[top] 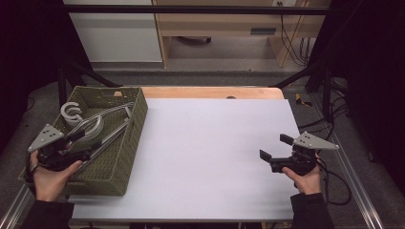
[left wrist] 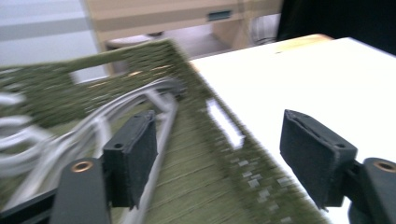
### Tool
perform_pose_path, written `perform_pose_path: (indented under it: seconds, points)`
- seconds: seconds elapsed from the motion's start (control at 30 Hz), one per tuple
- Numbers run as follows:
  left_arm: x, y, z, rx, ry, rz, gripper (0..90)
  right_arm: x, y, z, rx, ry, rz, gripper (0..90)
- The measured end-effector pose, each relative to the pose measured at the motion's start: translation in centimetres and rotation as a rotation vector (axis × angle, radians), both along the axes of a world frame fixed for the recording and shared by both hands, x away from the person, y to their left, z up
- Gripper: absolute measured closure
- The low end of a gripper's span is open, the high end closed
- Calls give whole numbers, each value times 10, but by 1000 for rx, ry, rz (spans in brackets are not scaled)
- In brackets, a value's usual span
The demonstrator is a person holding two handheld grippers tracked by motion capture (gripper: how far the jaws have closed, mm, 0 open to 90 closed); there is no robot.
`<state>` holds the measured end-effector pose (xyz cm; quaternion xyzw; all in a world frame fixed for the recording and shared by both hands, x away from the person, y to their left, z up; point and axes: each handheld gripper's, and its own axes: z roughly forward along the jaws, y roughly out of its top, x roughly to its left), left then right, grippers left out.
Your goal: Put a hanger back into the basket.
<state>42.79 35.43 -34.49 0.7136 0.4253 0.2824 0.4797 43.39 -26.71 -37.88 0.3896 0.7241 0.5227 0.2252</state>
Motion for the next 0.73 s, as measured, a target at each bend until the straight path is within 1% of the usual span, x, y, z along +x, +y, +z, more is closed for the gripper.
perform_pose_path:
  seconds: [0.03, 0.07, 0.1, 0.13, 0.2, 0.23, 0.27, 0.33, 0.37, 0.4, 0.5, 0.53, 0.6, 0.67, 0.73]
  points:
    - [0, -7, 0, -2, -3, -16, 242, 0, 0, 0, 5, -2, -4, 19]
    - [-1, -19, -1, 0, -17, -50, 214, 0, 0, 0, 5, -5, -4, 19]
    - [-1, -19, -1, 0, -17, -50, 201, 0, 0, 0, 5, -5, -4, 19]
    - [-1, -26, -2, -1, -20, -70, 201, 0, 0, 0, 7, -4, -4, 19]
    - [-3, -43, -5, 10, -39, -109, 151, -1, -1, 0, 6, -7, 2, 19]
    - [-3, -43, -5, 10, -39, -109, 136, -1, -1, 0, 6, -7, 2, 19]
    - [-3, -48, -6, 10, -40, -118, 129, -1, -1, -1, 18, -10, -2, 19]
    - [-4, -58, -9, -1, -46, -140, 124, -2, -3, -1, 19, -14, 6, 19]
    - [-4, -58, -9, -1, -46, -140, 120, -2, -3, -1, 19, -14, 6, 19]
    - [-3, -61, -11, 0, -39, -152, 119, -2, -3, -1, 32, -18, 4, 19]
    - [-3, -65, -15, 0, -41, -167, 121, -2, -4, -1, 29, -22, 7, 19]
    - [-3, -67, -18, 10, -38, -174, 121, -3, -4, -1, 37, -24, 7, 19]
    - [-2, -69, -20, 10, -34, -173, 123, -3, -4, -2, 37, -26, 7, 19]
    - [-2, -70, -22, 10, -17, -174, 125, -3, -4, -2, 37, -27, 10, 19]
    - [-2, -70, -23, 11, -15, -176, 130, -3, -4, -2, 36, -26, 10, 19]
